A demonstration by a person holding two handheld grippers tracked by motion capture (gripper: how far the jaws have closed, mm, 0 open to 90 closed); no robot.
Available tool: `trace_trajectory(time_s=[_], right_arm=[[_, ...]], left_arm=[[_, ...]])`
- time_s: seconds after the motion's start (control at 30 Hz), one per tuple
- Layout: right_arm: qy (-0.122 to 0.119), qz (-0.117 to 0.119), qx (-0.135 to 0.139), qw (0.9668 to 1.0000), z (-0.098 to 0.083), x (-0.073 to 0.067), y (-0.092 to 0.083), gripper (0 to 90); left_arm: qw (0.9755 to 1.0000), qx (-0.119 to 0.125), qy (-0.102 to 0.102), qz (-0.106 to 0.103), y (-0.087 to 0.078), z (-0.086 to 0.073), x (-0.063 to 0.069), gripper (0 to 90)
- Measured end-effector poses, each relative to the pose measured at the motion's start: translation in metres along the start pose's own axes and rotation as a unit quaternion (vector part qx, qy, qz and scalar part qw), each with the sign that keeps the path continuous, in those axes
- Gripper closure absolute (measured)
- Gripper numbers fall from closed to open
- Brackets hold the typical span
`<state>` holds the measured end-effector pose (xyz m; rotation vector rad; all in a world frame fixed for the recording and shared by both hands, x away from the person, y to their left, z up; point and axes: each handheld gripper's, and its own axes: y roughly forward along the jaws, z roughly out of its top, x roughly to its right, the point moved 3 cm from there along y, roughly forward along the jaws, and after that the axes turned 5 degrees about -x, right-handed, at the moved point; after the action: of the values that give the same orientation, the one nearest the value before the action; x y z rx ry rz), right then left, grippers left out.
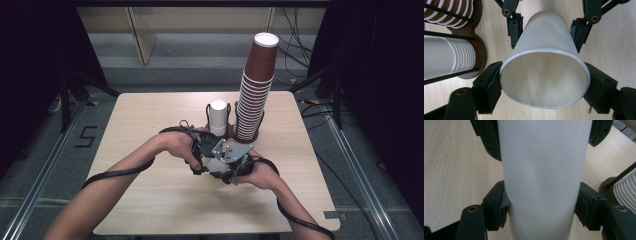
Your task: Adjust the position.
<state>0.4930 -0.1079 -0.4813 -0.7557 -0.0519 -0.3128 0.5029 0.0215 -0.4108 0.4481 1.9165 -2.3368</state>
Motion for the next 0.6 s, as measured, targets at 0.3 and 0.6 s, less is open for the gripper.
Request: trace_trajectory(time_s=[0.3, 0.6], right_arm=[[-0.01, -0.01, 0.004, 0.9999, -0.007, 0.001, -0.003, 33.9], [0.021, -0.025, 0.027, 0.9991, -0.019, 0.004, -0.014, 33.7]], left_arm=[[0.9983, 0.05, -0.027, 0.015, 0.006, -0.014, 0.0, 9.9], [0.9891, 0.115, -0.088, 0.028, 0.004, -0.036, 0.0, 7.2]])
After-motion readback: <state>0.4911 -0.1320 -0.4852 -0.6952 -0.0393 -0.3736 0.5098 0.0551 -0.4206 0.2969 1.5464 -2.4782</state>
